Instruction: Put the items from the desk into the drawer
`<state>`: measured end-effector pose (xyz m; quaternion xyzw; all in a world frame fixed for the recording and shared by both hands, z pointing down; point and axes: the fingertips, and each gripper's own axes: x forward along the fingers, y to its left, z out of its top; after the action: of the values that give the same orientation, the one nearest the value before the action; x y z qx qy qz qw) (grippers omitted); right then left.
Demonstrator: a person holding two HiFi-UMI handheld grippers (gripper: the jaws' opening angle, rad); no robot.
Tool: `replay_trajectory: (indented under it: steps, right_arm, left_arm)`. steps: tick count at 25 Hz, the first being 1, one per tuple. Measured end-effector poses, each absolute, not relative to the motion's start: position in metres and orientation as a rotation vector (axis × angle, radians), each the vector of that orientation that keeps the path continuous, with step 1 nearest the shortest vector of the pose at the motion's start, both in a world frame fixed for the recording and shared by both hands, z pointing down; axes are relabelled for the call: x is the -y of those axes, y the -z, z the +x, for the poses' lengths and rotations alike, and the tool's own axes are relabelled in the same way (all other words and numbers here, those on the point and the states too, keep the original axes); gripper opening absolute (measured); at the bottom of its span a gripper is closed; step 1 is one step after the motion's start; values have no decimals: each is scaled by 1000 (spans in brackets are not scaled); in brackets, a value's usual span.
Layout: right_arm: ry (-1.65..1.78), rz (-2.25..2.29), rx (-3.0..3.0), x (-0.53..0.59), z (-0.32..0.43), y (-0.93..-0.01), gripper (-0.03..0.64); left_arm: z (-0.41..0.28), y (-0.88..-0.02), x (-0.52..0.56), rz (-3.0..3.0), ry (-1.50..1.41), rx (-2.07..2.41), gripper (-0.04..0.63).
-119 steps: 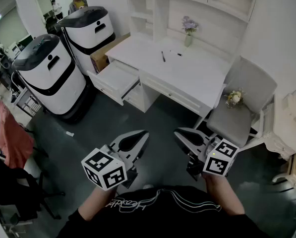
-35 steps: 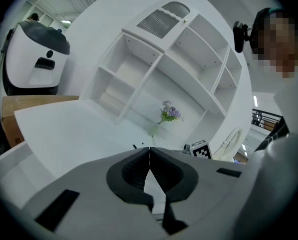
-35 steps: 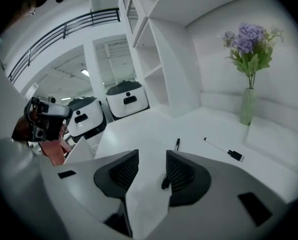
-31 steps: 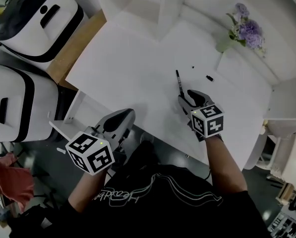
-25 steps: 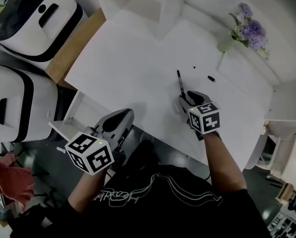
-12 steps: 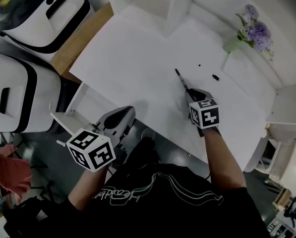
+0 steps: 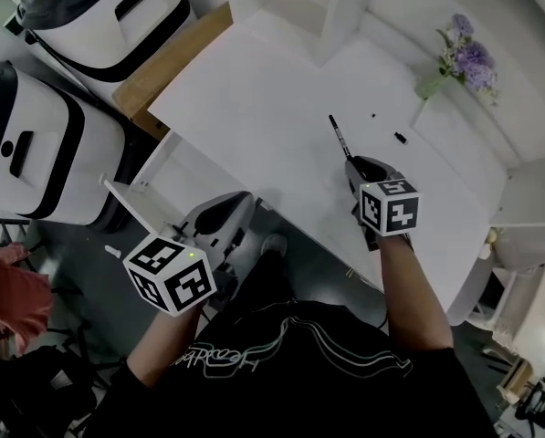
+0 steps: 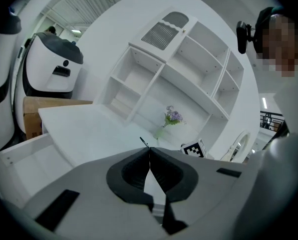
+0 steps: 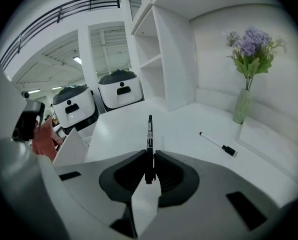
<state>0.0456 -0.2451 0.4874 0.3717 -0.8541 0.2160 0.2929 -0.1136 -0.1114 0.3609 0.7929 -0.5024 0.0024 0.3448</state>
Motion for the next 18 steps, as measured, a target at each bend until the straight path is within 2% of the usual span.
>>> replay_trajectory:
  steps: [10,18]
  right_arm:
    - [-476,829,2478,158,8,-423,78]
    - [-402,545,2565,84,-65,-413,78]
  left_arm:
    - [-121,-334,29,2033,45,1463,20]
    - [-154,-341,-35,1906,100,1601,20]
